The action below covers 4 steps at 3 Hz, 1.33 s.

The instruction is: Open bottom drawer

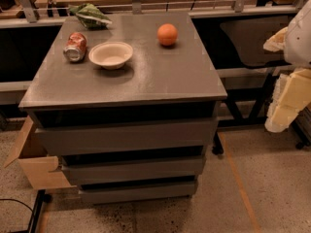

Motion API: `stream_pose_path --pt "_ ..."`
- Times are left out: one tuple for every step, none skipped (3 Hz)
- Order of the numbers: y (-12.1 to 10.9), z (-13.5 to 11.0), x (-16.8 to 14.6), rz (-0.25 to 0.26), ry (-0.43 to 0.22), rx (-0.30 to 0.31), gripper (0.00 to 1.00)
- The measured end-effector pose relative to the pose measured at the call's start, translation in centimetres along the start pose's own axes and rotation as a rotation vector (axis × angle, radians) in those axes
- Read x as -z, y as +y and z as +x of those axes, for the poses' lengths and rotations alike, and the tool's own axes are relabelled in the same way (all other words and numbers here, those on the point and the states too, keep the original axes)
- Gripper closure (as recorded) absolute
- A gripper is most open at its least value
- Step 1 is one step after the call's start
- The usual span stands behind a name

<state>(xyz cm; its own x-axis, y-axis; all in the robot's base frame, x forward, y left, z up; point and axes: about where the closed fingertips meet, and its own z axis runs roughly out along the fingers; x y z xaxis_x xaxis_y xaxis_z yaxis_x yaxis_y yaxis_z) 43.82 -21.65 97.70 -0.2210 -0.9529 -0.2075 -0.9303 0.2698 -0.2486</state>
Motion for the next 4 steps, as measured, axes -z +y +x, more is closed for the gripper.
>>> stream_pose_path --pt "0.0 0.0 0.0 0.0 0.0 0.0 0.0" --pt "1.7 0.1 -1.4 -0.026 0.004 0.011 0.0" --pt "6.3 0.8 -5.4 -0.081 -0.013 0.029 0.0" --pt "10.2 2.0 -9.9 -0.134 -0.054 0.025 0.0"
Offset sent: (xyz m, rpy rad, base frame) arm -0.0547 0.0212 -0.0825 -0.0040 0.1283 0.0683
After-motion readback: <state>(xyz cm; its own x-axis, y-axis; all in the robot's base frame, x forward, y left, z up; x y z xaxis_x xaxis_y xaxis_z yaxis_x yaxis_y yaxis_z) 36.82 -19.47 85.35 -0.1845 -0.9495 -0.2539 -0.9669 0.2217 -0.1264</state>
